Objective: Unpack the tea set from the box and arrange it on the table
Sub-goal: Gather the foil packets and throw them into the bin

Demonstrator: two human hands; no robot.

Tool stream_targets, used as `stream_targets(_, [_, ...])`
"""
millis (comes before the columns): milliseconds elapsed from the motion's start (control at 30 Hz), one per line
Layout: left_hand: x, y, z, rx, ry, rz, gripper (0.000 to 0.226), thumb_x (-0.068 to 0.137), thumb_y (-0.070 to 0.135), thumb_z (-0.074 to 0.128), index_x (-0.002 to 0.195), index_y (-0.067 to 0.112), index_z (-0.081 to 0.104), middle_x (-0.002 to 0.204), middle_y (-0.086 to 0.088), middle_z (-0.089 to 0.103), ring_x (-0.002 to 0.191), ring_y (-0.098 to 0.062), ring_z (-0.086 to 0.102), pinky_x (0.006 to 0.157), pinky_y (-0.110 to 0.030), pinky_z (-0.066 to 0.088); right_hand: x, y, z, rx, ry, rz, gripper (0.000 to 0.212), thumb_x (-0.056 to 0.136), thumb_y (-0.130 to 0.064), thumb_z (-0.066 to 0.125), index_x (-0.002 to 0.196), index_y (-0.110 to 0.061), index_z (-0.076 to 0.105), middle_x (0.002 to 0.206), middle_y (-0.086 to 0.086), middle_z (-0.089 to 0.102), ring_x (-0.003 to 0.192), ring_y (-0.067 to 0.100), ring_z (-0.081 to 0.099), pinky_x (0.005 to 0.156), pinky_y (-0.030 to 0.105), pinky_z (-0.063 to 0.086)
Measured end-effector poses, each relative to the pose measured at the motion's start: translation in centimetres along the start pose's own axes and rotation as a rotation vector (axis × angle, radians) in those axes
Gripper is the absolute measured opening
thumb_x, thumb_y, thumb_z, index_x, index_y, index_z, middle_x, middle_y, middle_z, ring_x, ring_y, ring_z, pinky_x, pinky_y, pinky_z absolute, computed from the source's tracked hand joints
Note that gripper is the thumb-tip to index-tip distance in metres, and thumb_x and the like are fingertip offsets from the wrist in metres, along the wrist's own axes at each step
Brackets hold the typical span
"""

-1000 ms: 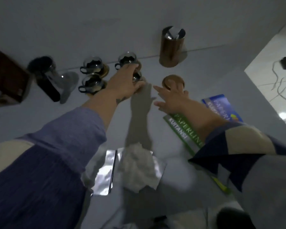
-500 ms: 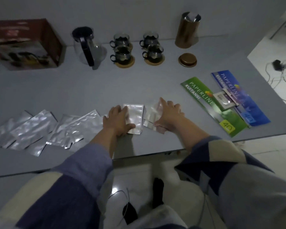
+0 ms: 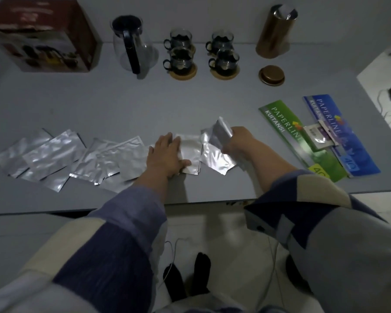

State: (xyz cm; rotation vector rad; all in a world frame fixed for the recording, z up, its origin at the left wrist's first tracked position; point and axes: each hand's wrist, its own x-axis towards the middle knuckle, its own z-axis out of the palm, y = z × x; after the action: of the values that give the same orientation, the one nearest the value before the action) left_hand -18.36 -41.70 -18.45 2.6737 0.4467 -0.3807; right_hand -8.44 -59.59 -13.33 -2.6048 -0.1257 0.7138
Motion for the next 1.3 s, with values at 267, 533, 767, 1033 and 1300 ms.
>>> stream_targets(267, [-0.5, -0.4, -1.6, 0.020, 0.077, 0.036, 0.070, 0.095, 0.044, 0.048, 0.152, 0.022, 0.014, 0.162, -0.001, 0.004, 0.149, -0.021, 0.002, 0.120, -0.045, 0.007, -1.3, -3.9, -2.0, 0.167, -0.012, -0.066, 0.074, 0.077, -0.018, 0.078, 0.138, -0.003, 0.039, 0.134, 0.013, 0.050, 0.114, 0.030, 0.052, 0.084, 0.033, 0.041])
stream_targets(533, [-3.0, -10.0, -5.8, 0.035, 0.207, -0.213, 0.058, 0.099, 0.038, 0.038, 0.151, 0.020, 0.019, 0.162, -0.003, 0.005, 0.149, -0.023, 0.003, 0.119, -0.049, 0.008, -2.9, -6.3, 7.8, -0.037, 0.038, 0.044, 0.102, 0.071, -0.039, 0.081, 0.144, -0.009, 0.017, 0.140, 0.017, 0.032, 0.133, 0.032, 0.034, 0.107, 0.036, 0.035])
stream_targets(767, [-6.2, -21.1, -8.3, 0.043, 0.169, -0.564, 0.071, 0.094, 0.059, 0.030, 0.153, 0.025, 0.008, 0.161, -0.002, -0.011, 0.146, -0.037, -0.013, 0.117, -0.055, -0.001, -3.7, -10.2, 11.5, 0.014, 0.080, 0.149, 0.096, 0.064, -0.046, 0.082, 0.134, -0.005, 0.031, 0.134, 0.015, 0.043, 0.127, 0.031, 0.042, 0.102, 0.040, 0.040])
stream_targets(1033, [-5.6, -28.8, -10.0, -0.074, 0.163, -0.628, 0.086, 0.085, 0.071, 0.036, 0.151, 0.020, 0.012, 0.159, -0.015, 0.004, 0.145, -0.042, 0.005, 0.118, -0.051, 0.010, -5.2, -14.6, 15.0, -0.024, 0.103, 0.148, 0.094, 0.071, -0.041, 0.079, 0.138, -0.004, 0.025, 0.136, 0.017, 0.033, 0.130, 0.033, 0.037, 0.108, 0.041, 0.037])
stream_targets(1300, [-6.6, -24.4, -8.5, -0.028, 0.171, -0.409, 0.067, 0.089, 0.067, 0.031, 0.145, 0.030, 0.031, 0.150, -0.011, 0.026, 0.132, -0.040, 0.026, 0.107, -0.047, 0.027, -6.6, -18.9, 18.0, 0.064, 0.080, 0.147, 0.099, 0.067, -0.039, 0.083, 0.138, -0.003, 0.024, 0.137, 0.017, 0.040, 0.129, 0.031, 0.043, 0.103, 0.038, 0.040])
